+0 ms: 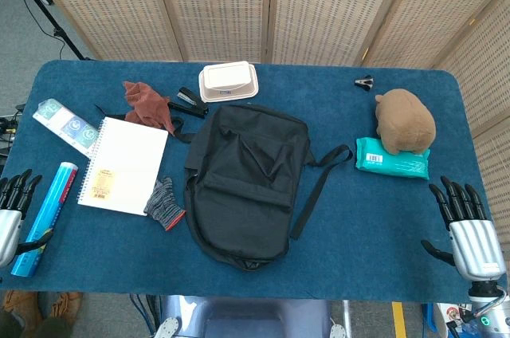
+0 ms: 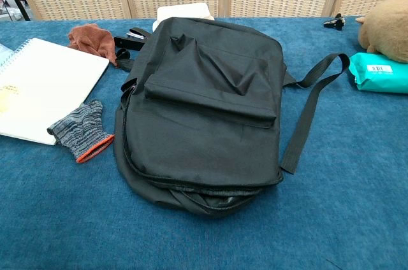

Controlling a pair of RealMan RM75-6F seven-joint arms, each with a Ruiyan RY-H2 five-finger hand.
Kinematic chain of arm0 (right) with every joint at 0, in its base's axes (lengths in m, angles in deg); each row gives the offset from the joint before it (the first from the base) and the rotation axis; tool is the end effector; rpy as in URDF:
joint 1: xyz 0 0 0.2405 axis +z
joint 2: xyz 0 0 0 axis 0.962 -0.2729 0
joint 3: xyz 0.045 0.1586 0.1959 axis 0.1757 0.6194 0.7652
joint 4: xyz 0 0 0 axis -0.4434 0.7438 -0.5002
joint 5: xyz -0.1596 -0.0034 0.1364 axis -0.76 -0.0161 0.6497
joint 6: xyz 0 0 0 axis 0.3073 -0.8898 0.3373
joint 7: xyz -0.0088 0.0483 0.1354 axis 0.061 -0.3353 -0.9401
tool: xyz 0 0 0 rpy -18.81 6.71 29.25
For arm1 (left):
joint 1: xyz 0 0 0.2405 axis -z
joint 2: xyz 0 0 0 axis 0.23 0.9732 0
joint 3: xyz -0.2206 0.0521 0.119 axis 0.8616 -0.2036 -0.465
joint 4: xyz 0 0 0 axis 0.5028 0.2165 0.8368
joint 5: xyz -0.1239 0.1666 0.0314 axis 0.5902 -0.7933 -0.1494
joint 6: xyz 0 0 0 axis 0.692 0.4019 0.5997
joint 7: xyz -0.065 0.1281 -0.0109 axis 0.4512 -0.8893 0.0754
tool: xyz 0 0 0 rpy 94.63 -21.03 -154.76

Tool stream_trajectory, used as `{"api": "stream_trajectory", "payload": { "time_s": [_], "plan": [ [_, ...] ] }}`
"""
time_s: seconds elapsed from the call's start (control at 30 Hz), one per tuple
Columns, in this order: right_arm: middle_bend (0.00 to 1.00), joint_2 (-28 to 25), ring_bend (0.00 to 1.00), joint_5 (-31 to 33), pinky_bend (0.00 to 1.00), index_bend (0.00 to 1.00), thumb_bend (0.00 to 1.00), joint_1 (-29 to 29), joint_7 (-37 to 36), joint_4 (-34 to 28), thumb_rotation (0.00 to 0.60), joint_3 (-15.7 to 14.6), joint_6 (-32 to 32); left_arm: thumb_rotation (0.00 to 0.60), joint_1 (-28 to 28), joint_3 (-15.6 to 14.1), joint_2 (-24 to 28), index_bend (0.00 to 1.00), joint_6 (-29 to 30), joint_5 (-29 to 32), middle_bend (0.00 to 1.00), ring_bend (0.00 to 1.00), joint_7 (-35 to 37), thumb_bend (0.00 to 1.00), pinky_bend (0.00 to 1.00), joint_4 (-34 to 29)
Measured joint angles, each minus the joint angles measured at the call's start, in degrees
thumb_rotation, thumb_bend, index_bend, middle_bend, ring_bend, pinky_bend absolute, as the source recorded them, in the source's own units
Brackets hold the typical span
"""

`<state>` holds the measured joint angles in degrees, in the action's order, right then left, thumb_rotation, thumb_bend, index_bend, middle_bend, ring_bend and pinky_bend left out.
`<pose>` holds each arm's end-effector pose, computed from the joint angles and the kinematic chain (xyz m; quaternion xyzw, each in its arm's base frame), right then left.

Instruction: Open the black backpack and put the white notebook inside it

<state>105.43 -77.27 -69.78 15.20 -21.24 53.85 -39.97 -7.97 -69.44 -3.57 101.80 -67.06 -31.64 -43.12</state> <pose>-0.2986 -0.1777 0.1587 0.6204 -0.3246 0.4074 0.5862 -0.3283 0.1805 0.1578 -0.6191 -0.3573 -0.3673 0.5950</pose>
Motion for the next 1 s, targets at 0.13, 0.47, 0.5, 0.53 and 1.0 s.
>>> {"api": "stream_trajectory", "payload": {
  "time_s": [0.13, 0.47, 0.5, 0.53, 1.0],
  "plan": [
    [0.00, -0.09, 0.00, -0.31, 0.00, 0.00, 0.00, 0.25, -0.28, 0.04, 0.600, -0.44, 0.86, 0.600, -0.11, 0.02, -0.17, 0.00, 0.37, -0.14, 0.00, 0.00, -0.21, 0.00, 0.00, 0.15],
    [0.00, -0.61, 0.00, -3.69, 0.00, 0.00, 0.00, 1.99, -4.06, -0.37, 0.600, -2.37, 3.67, 0.600, -0.26, -0.05, 0.49, 0.00, 1.00, -0.77, 0.00, 0.00, 0.68, 0.00, 0.00, -0.31],
    [0.00, -0.71, 0.00, -4.59, 0.00, 0.00, 0.00, 2.59, -5.08, -0.40, 0.600, -2.64, 4.27, 0.600, -0.25, -0.04, 0.61, 0.00, 1.02, -0.82, 0.00, 0.00, 0.84, 0.00, 0.00, -0.39],
    [0.00, -0.78, 0.00, -5.41, 0.00, 0.00, 0.00, 3.14, -5.77, -0.46, 0.600, -2.84, 4.80, 0.600, -0.24, -0.05, 0.77, 0.00, 1.01, -0.86, 0.00, 0.00, 1.05, 0.00, 0.00, -0.50],
    [0.00, -2.79, 0.00, -12.99, 0.00, 0.02, 0.00, 17.69, -10.39, -8.87, 0.600, -4.24, 21.93, 0.600, 0.45, -0.59, 0.86, 0.00, 0.36, -2.51, 0.00, 0.00, 3.02, 0.00, 0.00, 3.02]
  ]
}}
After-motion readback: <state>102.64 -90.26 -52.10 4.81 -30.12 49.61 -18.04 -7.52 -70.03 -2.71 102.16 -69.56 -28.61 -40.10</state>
